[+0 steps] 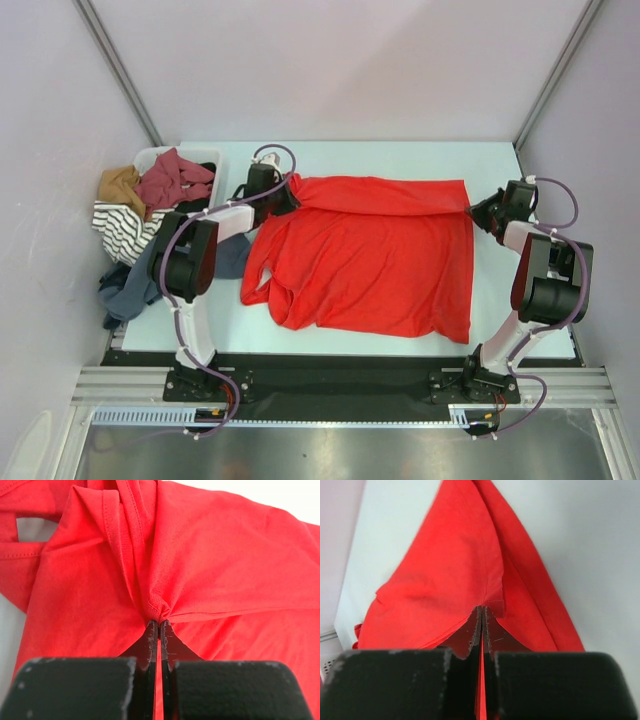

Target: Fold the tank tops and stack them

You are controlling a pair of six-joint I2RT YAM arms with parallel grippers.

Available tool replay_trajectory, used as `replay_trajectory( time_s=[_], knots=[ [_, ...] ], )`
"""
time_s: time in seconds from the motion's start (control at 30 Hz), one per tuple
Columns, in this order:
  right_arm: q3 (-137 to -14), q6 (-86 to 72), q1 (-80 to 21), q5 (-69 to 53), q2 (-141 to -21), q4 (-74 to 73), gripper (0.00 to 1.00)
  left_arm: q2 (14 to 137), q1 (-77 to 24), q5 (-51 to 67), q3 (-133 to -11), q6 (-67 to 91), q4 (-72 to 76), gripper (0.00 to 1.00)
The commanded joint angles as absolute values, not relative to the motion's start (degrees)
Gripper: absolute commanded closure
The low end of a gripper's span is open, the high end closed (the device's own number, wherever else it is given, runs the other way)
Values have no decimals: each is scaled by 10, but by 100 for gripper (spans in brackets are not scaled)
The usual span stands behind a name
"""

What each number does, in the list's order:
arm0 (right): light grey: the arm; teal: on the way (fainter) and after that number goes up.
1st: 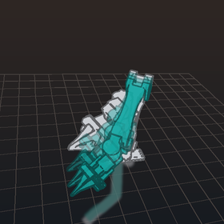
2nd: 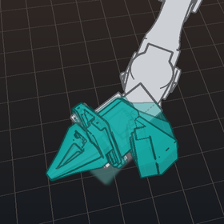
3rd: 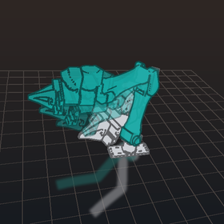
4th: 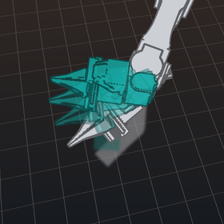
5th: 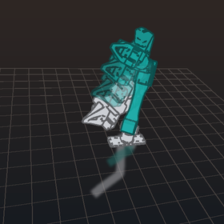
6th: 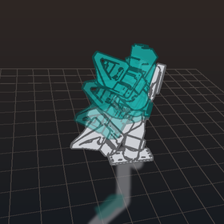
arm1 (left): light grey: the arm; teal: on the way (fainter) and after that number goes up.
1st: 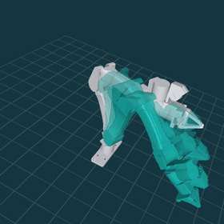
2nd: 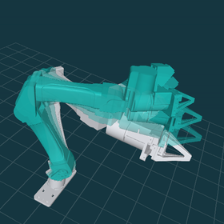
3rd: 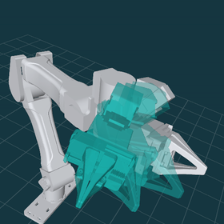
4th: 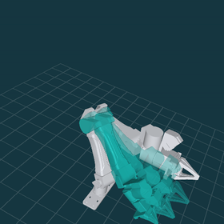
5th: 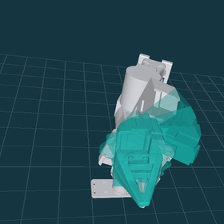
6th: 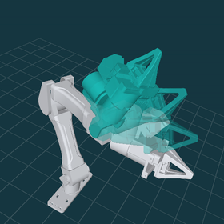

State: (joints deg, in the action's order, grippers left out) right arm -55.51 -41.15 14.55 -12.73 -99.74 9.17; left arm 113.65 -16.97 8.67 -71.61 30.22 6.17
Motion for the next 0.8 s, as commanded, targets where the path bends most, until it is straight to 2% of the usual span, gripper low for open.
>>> replay_trajectory(
  time_s=[0.0,0.37,0.57,0.67,0.7,0.77],
  knots=[
    [-548,-397,151,-105,-972,84,100,1094,-172,79,-702,314,92,100],
    [-548,-383,150,-76,-986,50,100,1054,-172,67,-645,322,104,100],
    [-541,-374,138,-32,-975,39,99,1048,-181,57,-623,326,111,92],
    [-549,-364,126,-5,-975,21,94,1054,-189,54,-621,324,112,84],
    [-549,-362,124,-4,-974,17,81,1055,-191,52,-621,323,110,78],
    [-550,-360,122,-1,-971,16,65,1055,-193,46,-618,323,109,66]
  ],
)
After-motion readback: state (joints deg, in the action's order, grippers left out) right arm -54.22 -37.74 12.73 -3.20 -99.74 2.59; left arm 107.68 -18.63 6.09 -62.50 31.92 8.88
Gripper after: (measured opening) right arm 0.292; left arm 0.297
